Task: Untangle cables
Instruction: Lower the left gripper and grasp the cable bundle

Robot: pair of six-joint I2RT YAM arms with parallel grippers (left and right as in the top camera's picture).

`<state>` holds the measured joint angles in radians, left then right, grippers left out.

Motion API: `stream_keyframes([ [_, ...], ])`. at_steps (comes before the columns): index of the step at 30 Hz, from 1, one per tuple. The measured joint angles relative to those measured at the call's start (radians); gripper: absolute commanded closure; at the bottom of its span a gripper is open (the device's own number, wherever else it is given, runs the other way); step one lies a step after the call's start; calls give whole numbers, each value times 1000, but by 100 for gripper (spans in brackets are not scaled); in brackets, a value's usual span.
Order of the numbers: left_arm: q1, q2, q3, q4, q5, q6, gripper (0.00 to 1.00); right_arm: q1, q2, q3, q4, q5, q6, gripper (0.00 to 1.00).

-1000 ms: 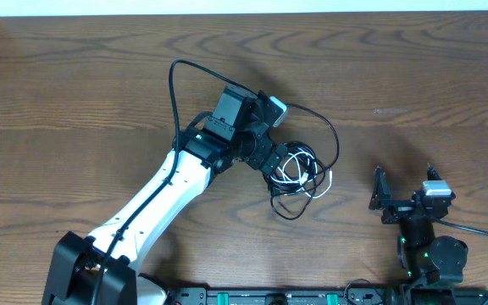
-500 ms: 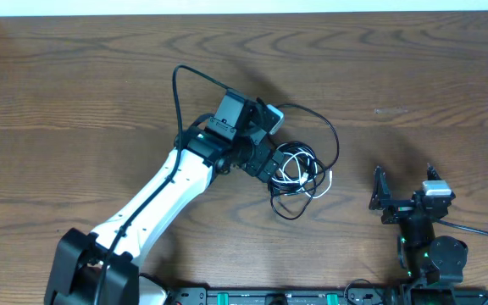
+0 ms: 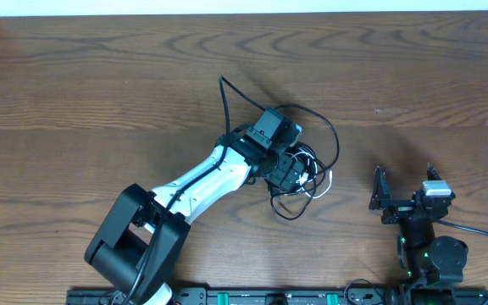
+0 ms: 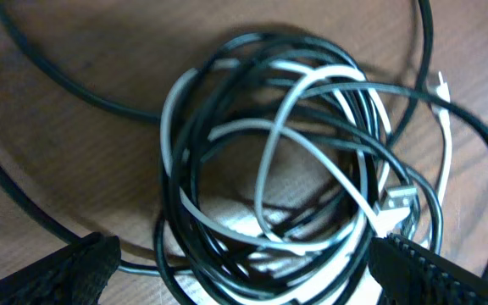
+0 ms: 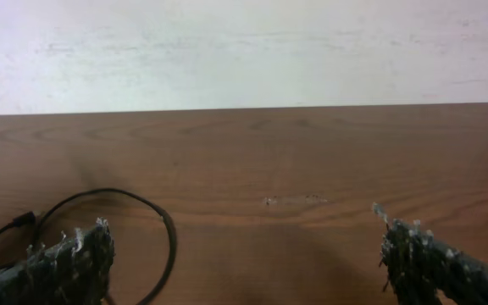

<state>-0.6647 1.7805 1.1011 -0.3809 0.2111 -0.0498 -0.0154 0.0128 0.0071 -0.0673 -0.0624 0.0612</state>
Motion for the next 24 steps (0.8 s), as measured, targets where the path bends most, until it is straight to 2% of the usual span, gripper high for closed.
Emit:
stream_keyframes([
  [6, 0, 34, 0, 27, -47, -53, 4, 0, 0, 0, 0, 0, 0, 1],
  [12, 0, 104, 0, 53, -73, -78, 19, 0, 0, 0, 0, 0, 0, 1],
  [13, 0, 104, 0, 62, -75, -80, 23, 0, 0, 0, 0, 0, 0, 1],
  [14, 0, 105, 0, 77, -80, -84, 40, 0, 0, 0, 0, 0, 0, 1],
  [16, 0, 105, 0, 83, -87, -84, 56, 0, 0, 0, 0, 0, 0, 1],
  [17, 0, 105, 0, 87, -91, -82, 80, 0, 0, 0, 0, 0, 0, 1],
  [18, 0, 105, 0, 91, -95, -85, 92, 0, 0, 0, 0, 0, 0, 1],
  [24, 0, 121, 0, 134, -109, -85, 93, 0, 0, 0, 0, 0, 0, 1],
])
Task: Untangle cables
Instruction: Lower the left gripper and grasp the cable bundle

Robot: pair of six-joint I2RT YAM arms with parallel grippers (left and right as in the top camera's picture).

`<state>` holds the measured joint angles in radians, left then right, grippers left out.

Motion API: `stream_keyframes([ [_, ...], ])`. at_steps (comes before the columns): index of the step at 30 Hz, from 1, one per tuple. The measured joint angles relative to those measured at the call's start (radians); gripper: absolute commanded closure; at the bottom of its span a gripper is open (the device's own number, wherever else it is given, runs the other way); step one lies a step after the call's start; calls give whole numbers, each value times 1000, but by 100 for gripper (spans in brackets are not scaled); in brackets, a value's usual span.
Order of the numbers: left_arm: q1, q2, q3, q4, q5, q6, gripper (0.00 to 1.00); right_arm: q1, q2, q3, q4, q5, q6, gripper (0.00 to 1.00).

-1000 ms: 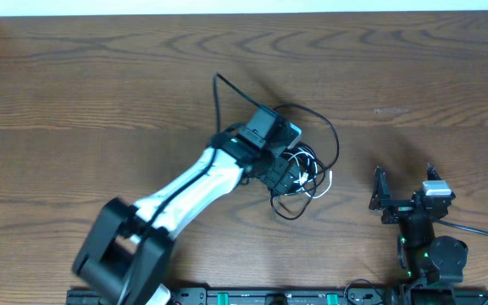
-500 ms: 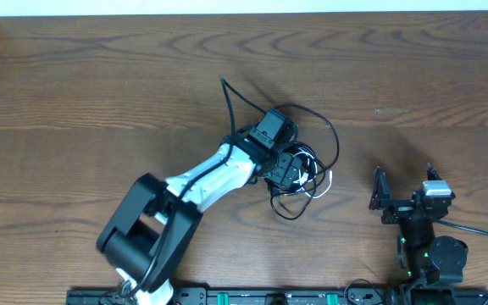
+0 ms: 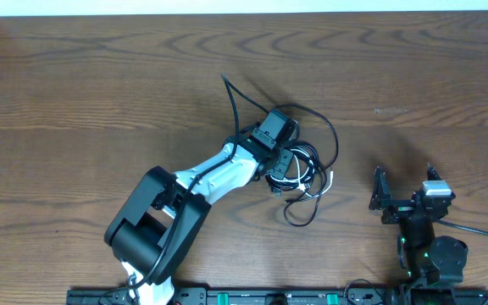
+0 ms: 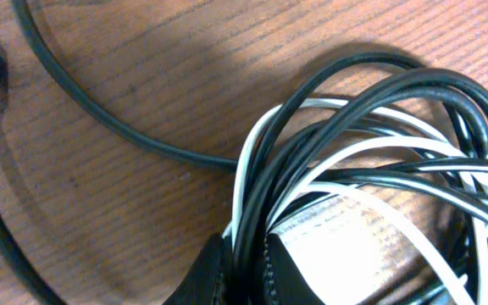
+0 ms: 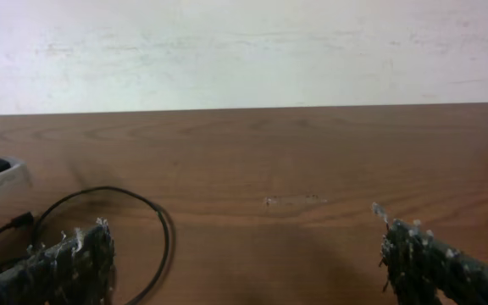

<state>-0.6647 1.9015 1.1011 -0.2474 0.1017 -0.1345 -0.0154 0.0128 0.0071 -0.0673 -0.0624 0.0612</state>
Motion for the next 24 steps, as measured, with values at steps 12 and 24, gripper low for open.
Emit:
stream_keyframes([
  [12, 0, -108, -2, 104, -3, 85, 93, 0, 0, 0, 0, 0, 0, 1],
  [24, 7, -498, -1, 149, -7, 232, 92, 0, 0, 0, 0, 0, 0, 1],
])
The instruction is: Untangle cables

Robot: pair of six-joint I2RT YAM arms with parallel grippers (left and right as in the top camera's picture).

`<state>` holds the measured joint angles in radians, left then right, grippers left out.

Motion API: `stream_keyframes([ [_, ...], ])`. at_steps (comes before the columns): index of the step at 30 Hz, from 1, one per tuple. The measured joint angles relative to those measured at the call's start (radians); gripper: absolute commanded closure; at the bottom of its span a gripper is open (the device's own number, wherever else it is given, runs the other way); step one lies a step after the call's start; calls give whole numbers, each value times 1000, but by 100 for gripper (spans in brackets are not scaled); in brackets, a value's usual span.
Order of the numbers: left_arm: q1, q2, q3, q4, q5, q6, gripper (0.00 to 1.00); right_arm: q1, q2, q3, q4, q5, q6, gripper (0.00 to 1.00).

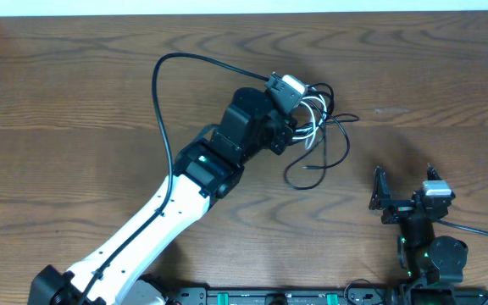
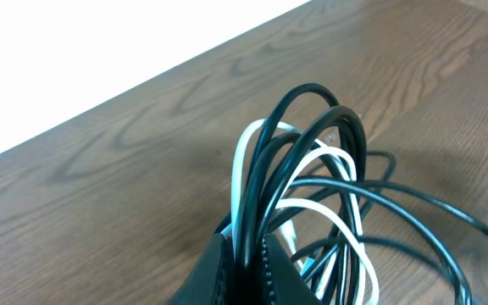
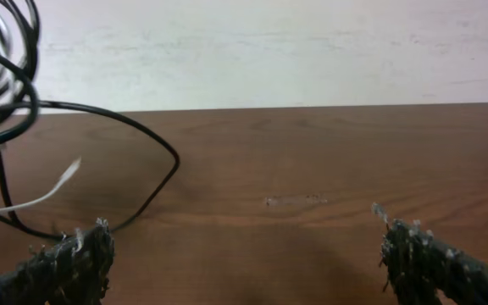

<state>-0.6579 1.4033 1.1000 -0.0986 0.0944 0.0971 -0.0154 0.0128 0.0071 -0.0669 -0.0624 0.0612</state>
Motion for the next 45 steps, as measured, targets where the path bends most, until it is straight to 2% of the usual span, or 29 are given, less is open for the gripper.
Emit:
stream_keyframes([
  [5, 2, -44, 0, -1, 0, 0, 93, 0, 0, 0, 0, 0, 0, 1],
  [9, 2, -67, 0, 26, 0, -46, 93, 0, 0, 0, 9, -20, 19, 1],
  [12, 2, -68, 0, 45, 0, -99, 92, 0, 0, 0, 68, -102, 95, 1],
  [19, 2, -68, 0, 55, 0, -142, 93, 0, 0, 0, 156, -314, 276, 1],
  [23, 2, -68, 0, 55, 0, -150, 93, 0, 10, 73, 85, -381, 360, 1],
  [28, 2, -68, 0, 69, 0, -167, 93, 0, 189, 339, -37, -422, 381, 1],
  [32, 2, -68, 0, 77, -2, -204, 93, 0, 399, 520, -50, -490, 372, 1],
  [37, 2, -68, 0, 72, -8, -245, 92, 0, 660, 609, 98, -625, 364, 1],
  [41, 2, -68, 0, 73, -89, -369, 92, 2, 837, 608, 285, -699, 485, 2],
  [45, 2, -68, 0, 73, -143, -470, 92, 6, 927, 608, 318, -733, 588, 2],
])
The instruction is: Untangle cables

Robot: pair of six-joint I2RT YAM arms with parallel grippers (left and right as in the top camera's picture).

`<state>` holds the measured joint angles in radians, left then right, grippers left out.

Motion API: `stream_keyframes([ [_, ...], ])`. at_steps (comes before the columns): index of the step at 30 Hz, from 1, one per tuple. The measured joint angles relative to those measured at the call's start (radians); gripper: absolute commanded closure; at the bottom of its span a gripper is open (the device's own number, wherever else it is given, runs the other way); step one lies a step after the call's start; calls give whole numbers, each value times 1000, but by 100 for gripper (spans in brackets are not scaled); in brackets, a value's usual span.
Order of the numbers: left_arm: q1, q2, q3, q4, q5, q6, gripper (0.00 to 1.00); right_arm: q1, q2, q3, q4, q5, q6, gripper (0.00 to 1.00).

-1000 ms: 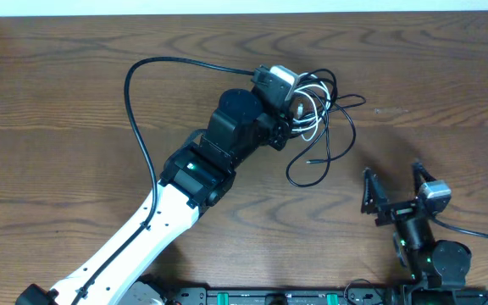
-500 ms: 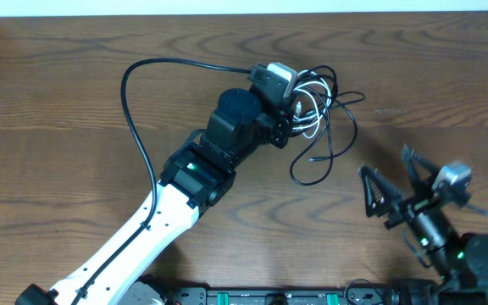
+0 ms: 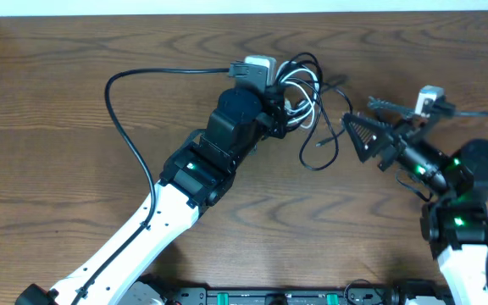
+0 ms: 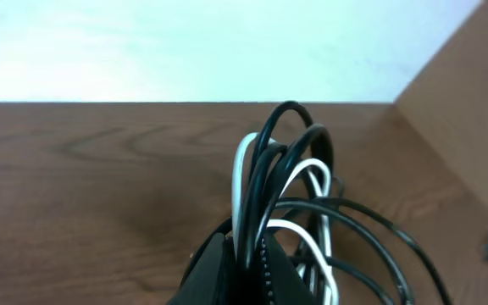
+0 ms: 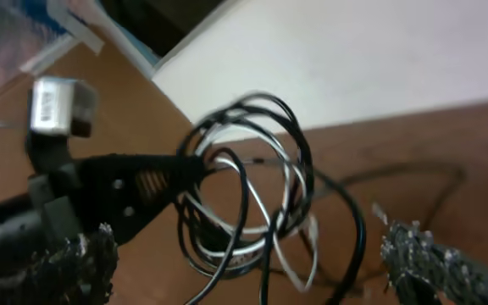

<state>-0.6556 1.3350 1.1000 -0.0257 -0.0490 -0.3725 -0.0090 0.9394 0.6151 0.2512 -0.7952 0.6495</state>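
A tangle of black and white cables (image 3: 302,85) hangs off the table near its far edge, and my left gripper (image 3: 285,108) is shut on it. In the left wrist view the loops (image 4: 288,191) rise out of the closed fingers (image 4: 219,263). One long black cable (image 3: 121,127) trails from the bundle to the left and curls down beside the left arm. My right gripper (image 3: 361,117) is raised to the right of the bundle, open and facing it. In the right wrist view the coils (image 5: 257,182) hang between its spread fingers (image 5: 74,263).
The wooden table (image 3: 58,169) runs to a white wall at the far edge. A loose black cable end (image 3: 316,152) dangles below the bundle. The left arm (image 3: 185,178) crosses the table's middle, and the right arm's base (image 3: 456,229) stands at the right.
My right arm has risen from its low spot at the front right and now faces the bundle, still open. The left gripper carried the bundle a little further back and left.
First my left gripper hung open over the tangle lying on the table. Then it was shut on the coils there. After that it held them up toward the far side. Now the right gripper, idle before, stands open beside them.
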Motion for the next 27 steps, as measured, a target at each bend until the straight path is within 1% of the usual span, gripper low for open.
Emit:
stream_keyframes([
  [5, 0, 0, 0, -14, -24, -67, 93, 43, 87, 0, 0, -52, 67, 5],
  [8, 0, 0, 0, -55, -33, -100, 93, 62, 101, 0, -2, -72, 81, 10],
  [10, 0, 0, 0, -86, -33, -140, 92, 71, 101, 0, -3, -81, 89, 12],
  [12, 0, 0, 0, -100, -33, -203, 93, 81, 101, 0, -16, -85, 93, 12],
  [15, 0, 0, 0, -101, -34, -253, 93, 97, 101, 0, -61, -89, 94, 13],
  [18, 0, 0, 0, -101, -36, -276, 93, 100, 101, 1, -106, -85, 99, 14],
  [23, 0, 0, 0, -101, -36, -304, 93, 113, 101, 1, -112, -75, 101, 14],
  [27, 0, 0, 0, -101, -36, -410, 93, 137, 101, 1, -121, -41, 101, 15],
])
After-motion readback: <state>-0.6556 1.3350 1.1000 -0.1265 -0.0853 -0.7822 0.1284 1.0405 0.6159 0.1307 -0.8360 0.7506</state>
